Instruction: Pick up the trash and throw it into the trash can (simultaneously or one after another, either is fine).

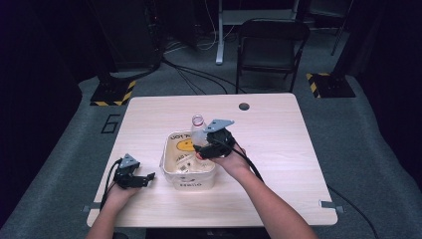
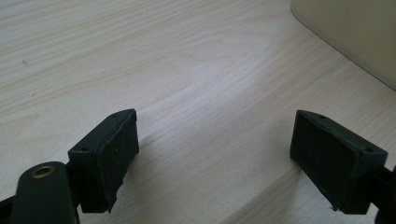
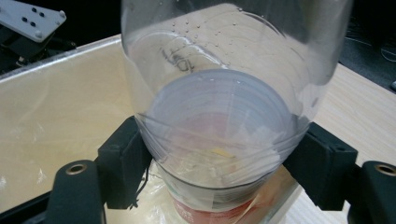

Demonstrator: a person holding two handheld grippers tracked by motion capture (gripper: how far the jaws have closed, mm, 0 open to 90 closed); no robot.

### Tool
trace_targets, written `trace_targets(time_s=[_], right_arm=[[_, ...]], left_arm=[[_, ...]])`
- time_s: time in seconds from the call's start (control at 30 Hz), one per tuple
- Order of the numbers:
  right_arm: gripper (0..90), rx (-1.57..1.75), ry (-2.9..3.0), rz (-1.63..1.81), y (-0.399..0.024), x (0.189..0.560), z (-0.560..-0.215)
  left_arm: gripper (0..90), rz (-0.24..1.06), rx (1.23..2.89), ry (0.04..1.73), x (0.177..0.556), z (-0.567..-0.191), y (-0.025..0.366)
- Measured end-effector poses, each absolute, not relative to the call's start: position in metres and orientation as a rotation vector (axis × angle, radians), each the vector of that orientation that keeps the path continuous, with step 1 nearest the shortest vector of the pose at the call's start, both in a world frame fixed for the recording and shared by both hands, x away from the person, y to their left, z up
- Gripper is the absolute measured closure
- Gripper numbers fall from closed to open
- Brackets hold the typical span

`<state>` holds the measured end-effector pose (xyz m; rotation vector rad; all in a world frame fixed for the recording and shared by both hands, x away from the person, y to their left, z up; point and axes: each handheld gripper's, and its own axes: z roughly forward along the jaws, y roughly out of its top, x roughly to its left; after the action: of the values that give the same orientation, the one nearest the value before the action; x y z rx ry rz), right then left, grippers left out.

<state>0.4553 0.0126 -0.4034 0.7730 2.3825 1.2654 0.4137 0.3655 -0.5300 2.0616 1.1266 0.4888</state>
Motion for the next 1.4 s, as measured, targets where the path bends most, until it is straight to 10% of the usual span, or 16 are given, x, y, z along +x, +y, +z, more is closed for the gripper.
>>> trace_targets(time_s=[1.4], right_arm=[[23.3,0.836,2.308,1.33,-0.047,0.429,-0.391]], left_arm=[[15.2,0.489,2.061,1.128,0.414,-0.53,0.365]])
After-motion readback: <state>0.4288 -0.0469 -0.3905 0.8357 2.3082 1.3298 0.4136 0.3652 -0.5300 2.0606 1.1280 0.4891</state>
